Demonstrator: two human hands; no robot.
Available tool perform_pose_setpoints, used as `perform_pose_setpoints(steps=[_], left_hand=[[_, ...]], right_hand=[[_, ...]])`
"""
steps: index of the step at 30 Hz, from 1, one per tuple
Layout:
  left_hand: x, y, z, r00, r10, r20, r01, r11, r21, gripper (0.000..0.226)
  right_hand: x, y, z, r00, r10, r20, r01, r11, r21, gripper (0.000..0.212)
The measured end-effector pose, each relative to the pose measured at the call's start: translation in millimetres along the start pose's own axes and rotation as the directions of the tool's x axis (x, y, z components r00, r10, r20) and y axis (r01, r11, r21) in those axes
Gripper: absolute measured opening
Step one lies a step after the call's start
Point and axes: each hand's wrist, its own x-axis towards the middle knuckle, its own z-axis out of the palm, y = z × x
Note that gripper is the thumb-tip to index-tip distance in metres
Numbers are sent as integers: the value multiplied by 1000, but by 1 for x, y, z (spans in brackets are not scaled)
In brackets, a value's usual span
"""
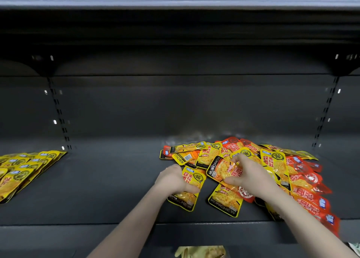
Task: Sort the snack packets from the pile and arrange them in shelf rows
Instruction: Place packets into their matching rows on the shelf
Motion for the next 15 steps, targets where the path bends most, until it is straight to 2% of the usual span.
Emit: perform_pose_setpoints(steps=[4,6,9,13,15], left_hand=[[-1,-12,-2,998,52,-24,-56,978,-199,35],[-5,-18,-6,996,65,-57,-80,944,-320,36],[-12,-34,-15,990,7,-143,-67,904,-422,41],[-27,-65,-37,968,-89,-235,-52,843,-535,43],[-40,-82,-53,954,-126,-273,-52,825,-562,45]], right_hand=[[3,1,-3,1000,-10,28,5,985,175,67],[7,-1,-2,1000,-12,5,11,973,232,68],[11,-11,3,999,-4,-49,20,939,343,58],[19,-42,11,997,-58,-57,77,892,445,22],[23,-64,17,995,-85,-61,104,862,496,21]])
